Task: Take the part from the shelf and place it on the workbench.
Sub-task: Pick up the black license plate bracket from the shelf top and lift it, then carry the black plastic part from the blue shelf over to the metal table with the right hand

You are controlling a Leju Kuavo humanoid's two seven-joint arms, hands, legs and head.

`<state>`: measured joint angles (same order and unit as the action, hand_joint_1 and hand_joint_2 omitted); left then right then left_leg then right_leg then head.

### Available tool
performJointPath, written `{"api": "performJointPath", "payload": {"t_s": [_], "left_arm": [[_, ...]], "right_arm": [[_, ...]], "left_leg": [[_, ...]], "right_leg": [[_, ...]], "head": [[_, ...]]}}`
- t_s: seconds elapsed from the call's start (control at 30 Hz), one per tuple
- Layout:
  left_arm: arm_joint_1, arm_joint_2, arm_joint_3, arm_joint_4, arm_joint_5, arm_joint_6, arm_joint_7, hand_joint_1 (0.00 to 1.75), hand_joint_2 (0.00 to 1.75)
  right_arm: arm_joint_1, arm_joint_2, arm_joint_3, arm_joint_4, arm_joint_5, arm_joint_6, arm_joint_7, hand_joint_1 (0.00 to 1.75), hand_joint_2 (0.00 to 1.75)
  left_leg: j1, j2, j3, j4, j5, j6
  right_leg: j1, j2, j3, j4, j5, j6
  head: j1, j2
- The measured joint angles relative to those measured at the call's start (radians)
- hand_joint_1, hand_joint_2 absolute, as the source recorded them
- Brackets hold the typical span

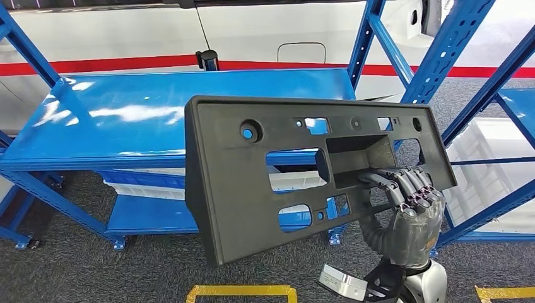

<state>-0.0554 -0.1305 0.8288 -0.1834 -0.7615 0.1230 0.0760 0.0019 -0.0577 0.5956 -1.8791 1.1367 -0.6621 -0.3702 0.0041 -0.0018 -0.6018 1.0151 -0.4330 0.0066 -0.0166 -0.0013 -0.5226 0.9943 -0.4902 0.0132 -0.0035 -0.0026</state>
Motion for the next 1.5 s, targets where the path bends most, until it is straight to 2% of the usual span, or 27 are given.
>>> {"api": "performJointPath", "payload": {"t_s": [0.07,0.13,0.2,0.23,0.33,0.37,0.5,0.53,0.6,0.67,0.7,0.73,0.8,0.83,0.9,0.93,1.0,1.03,1.1,1.17,1.2,1.23,1.27,1.33,1.37,1.4,1.5], "left_arm": [[0.0,-0.004,0.007,0.0,0.007,0.008,-0.003,0.0,1.75],[0.001,-0.007,0.016,0.0,0.014,0.013,-0.006,0.0,1.75],[0.001,-0.01,0.025,0.0,0.019,0.016,-0.01,0.0,1.75],[0.002,-0.011,0.028,0.0,0.022,0.019,-0.013,0.0,1.75],[-0.001,-0.015,0.04,0.0,0.031,0.03,-0.023,0.0,1.75],[-0.002,-0.016,0.044,0.0,0.034,0.034,-0.027,0.0,1.75],[-0.004,-0.025,0.058,0.0,0.042,0.061,-0.037,0.0,1.75],[-0.005,-0.028,0.063,0.0,0.042,0.071,-0.039,0.0,1.75],[-0.007,-0.032,0.071,0.0,0.042,0.093,-0.043,0.0,1.75],[-0.008,-0.036,0.075,0.0,0.043,0.113,-0.047,0.0,1.75],[-0.008,-0.038,0.077,0.0,0.044,0.121,-0.049,0.0,1.75],[-0.008,-0.041,0.077,0.0,0.045,0.127,-0.05,0.0,1.75],[-0.008,-0.046,0.079,0.0,0.047,0.136,-0.054,0.0,1.75],[-0.008,-0.048,0.082,0.0,0.048,0.141,-0.055,0.0,1.75],[-0.01,-0.051,0.087,0.0,0.048,0.152,-0.056,0.0,1.75],[-0.01,-0.053,0.09,0.0,0.048,0.156,-0.057,0.0,1.75],[-0.009,-0.055,0.093,0.0,0.046,0.161,-0.058,0.0,1.75],[-0.009,-0.055,0.093,0.0,0.045,0.163,-0.058,0.0,1.75],[-0.009,-0.056,0.094,0.001,0.043,0.166,-0.058,0.0,1.75],[-0.009,-0.057,0.094,0.001,0.042,0.17,-0.058,0.0,1.75],[-0.009,-0.057,0.094,0.001,0.041,0.171,-0.058,0.0,1.75],[-0.009,-0.057,0.094,0.001,0.041,0.172,-0.058,0.0,1.75],[-0.009,-0.057,0.094,0.001,0.04,0.173,-0.059,0.0,1.75],[-0.013,-0.056,0.094,0.0,0.04,0.174,-0.062,0.0,1.75],[-0.015,-0.056,0.094,0.0,0.04,0.176,-0.065,0.0,1.75],[-0.017,-0.056,0.094,0.0,0.04,0.178,-0.068,0.0,1.75],[-0.017,-0.056,0.095,0.0,0.039,0.187,-0.072,0.0,1.75]], "right_arm": [[-0.001,-0.003,0.003,0.011,0.002,-0.015,0.0,1.75,1.75],[-0.001,-0.007,0.008,0.024,0.002,-0.021,0.0,1.75,1.75],[-0.001,-0.01,0.014,0.038,0.0,-0.022,0.0,1.75,1.75],[-0.001,-0.012,0.017,0.044,-0.002,-0.022,0.001,1.75,1.75],[-0.003,-0.016,0.023,0.06,-0.012,-0.022,0.004,1.75,1.75],[-0.005,-0.017,0.025,0.066,-0.019,-0.022,0.007,1.75,1.75],[-0.014,-0.028,0.038,0.1,-0.088,-0.023,0.004,1.75,1.75],[-0.02,-0.034,0.043,0.111,-0.113,-0.024,-0.004,1.75,1.75],[-0.036,-0.046,0.052,0.139,-0.168,-0.026,-0.03,1.75,1.75],[-0.051,-0.058,0.06,0.169,-0.224,-0.026,-0.061,1.75,1.75],[-0.058,-0.062,0.062,0.183,-0.248,-0.026,-0.077,1.75,1.75],[-0.064,-0.066,0.063,0.196,-0.268,-0.026,-0.091,1.75,1.75],[-0.081,-0.073,0.068,0.219,-0.301,-0.026,-0.116,1.75,1.75],[-0.091,-0.075,0.071,0.229,-0.316,-0.026,-0.126,1.75,1.75],[-0.111,-0.078,0.076,0.248,-0.346,-0.028,-0.144,1.75,1.75],[-0.119,-0.079,0.078,0.256,-0.359,-0.028,-0.152,1.75,1.75],[-0.136,-0.082,0.083,0.274,-0.379,-0.029,-0.163,1.75,1.75],[-0.143,-0.082,0.085,0.282,-0.384,-0.029,-0.165,1.75,1.75],[-0.155,-0.082,0.089,0.295,-0.392,-0.029,-0.169,1.75,1.75],[-0.162,-0.083,0.094,0.308,-0.404,-0.029,-0.176,1.75,1.75],[-0.165,-0.083,0.097,0.315,-0.411,-0.029,-0.18,1.75,1.75],[-0.168,-0.083,0.1,0.321,-0.418,-0.029,-0.183,1.75,1.75],[-0.172,-0.083,0.101,0.326,-0.423,-0.029,-0.184,1.75,1.75],[-0.18,-0.083,0.104,0.334,-0.433,-0.029,-0.19,1.75,1.75],[-0.187,-0.083,0.104,0.338,-0.44,-0.029,-0.194,1.75,1.75],[-0.194,-0.082,0.106,0.341,-0.447,-0.029,-0.197,1.75,1.75],[-0.214,-0.081,0.118,0.351,-0.463,-0.029,-0.202,1.75,1.75]], "left_leg": [[0.005,-0.001,-0.032,0.075,-0.058,-0.01],[0.008,-0.001,-0.083,0.207,-0.134,-0.02],[0.009,-0.001,-0.099,0.271,-0.153,-0.024],[0.01,-0.001,-0.077,0.243,-0.136,-0.023],[0.008,-0.001,0.045,0.041,-0.063,-0.013],[0.006,-0.001,0.067,-0.001,-0.053,-0.008],[0.001,0.001,0.062,-0.022,-0.034,0.018],[0.003,0.003,0.058,-0.027,-0.025,0.026],[0.003,0.006,0.043,-0.03,-0.01,0.037],[0.002,0.008,0.023,-0.029,0.004,0.041],[0.002,0.008,0.014,-0.028,0.011,0.041],[0.002,0.007,0.006,-0.027,0.018,0.038],[0.003,0.005,-0.009,-0.023,0.03,0.031],[0.002,0.004,-0.015,-0.02,0.034,0.025],[-0.001,0.004,-0.022,-0.016,0.043,0.013],[-0.001,0.004,-0.024,-0.017,0.049,0.006],[0.004,0.002,-0.033,-0.014,0.052,-0.007],[0.007,0.001,-0.044,0.002,0.033,-0.013],[0.009,-0.001,-0.083,0.096,-0.048,-0.022],[0.01,-0.001,-0.121,0.228,-0.13,-0.028],[0.01,-0.001,-0.122,0.263,-0.148,-0.029],[0.01,-0.001,-0.1,0.257,-0.148,-0.027],[0.009,-0.001,-0.056,0.21,-0.135,-0.023],[0.006,-0.001,0.057,0.059,-0.105,-0.009],[0.002,-0.002,0.093,0.003,-0.095,0.0],[-0.003,-0.002,0.11,-0.027,-0.09,0.009],[-0.01,0.002,0.101,-0.042,-0.062,0.032]], "right_leg": [[-0.007,-0.002,-0.005,-0.002,0.011,-0.016],[-0.004,-0.003,-0.018,-0.001,0.019,-0.023],[-0.002,-0.004,-0.028,0.0,0.026,-0.023],[-0.002,-0.004,-0.032,0.0,0.029,-0.022],[0.002,-0.004,-0.036,0.002,0.036,-0.013],[0.004,-0.004,-0.038,0.003,0.039,-0.008],[0.006,-0.003,-0.054,0.008,0.045,0.015],[0.007,-0.003,-0.065,0.028,0.03,0.016],[0.004,-0.001,-0.113,0.132,-0.032,0.009],[0.003,-0.001,-0.159,0.259,-0.092,0.007],[0.002,-0.001,-0.162,0.285,-0.102,0.012],[0.0,-0.001,-0.142,0.266,-0.096,0.02],[-0.005,-0.001,-0.052,0.125,-0.059,0.036],[-0.004,0.0,-0.013,0.056,-0.041,0.038],[0.0,0.002,0.015,-0.008,-0.023,0.03],[0.006,0.002,0.009,-0.005,-0.016,0.023],[0.002,0.002,-0.001,-0.003,-0.002,0.005],[-0.001,0.001,-0.007,-0.003,0.008,-0.005],[-0.004,-0.002,-0.025,-0.004,0.029,-0.02],[0.0,-0.003,-0.05,-0.003,0.048,-0.025],[0.003,-0.004,-0.063,-0.002,0.058,-0.026],[0.004,-0.004,-0.075,-0.002,0.067,-0.025],[0.006,-0.003,-0.085,-0.002,0.076,-0.023],[0.008,-0.003,-0.099,-0.002,0.093,-0.017],[0.008,-0.003,-0.102,-0.003,0.1,-0.012],[0.008,-0.004,-0.103,-0.004,0.107,-0.005],[0.006,-0.004,-0.106,-0.012,0.126,0.015]], "head": [[-0.004,0.0],[-0.007,0.0],[-0.007,0.0],[-0.007,0.0],[-0.007,0.0],[-0.006,0.0],[-0.006,0.0],[-0.004,0.0],[-0.001,0.0],[0.0,0.0],[0.0,0.0],[0.0,0.0],[0.0,0.0],[0.0,0.0],[-0.001,0.0],[-0.002,0.0],[-0.002,0.0],[-0.002,0.0],[-0.004,0.0],[-0.005,0.0],[-0.005,0.0],[-0.005,0.0],[-0.005,0.0],[-0.005,0.0],[-0.003,0.0],[-0.002,0.0],[-0.001,0.0]]}}
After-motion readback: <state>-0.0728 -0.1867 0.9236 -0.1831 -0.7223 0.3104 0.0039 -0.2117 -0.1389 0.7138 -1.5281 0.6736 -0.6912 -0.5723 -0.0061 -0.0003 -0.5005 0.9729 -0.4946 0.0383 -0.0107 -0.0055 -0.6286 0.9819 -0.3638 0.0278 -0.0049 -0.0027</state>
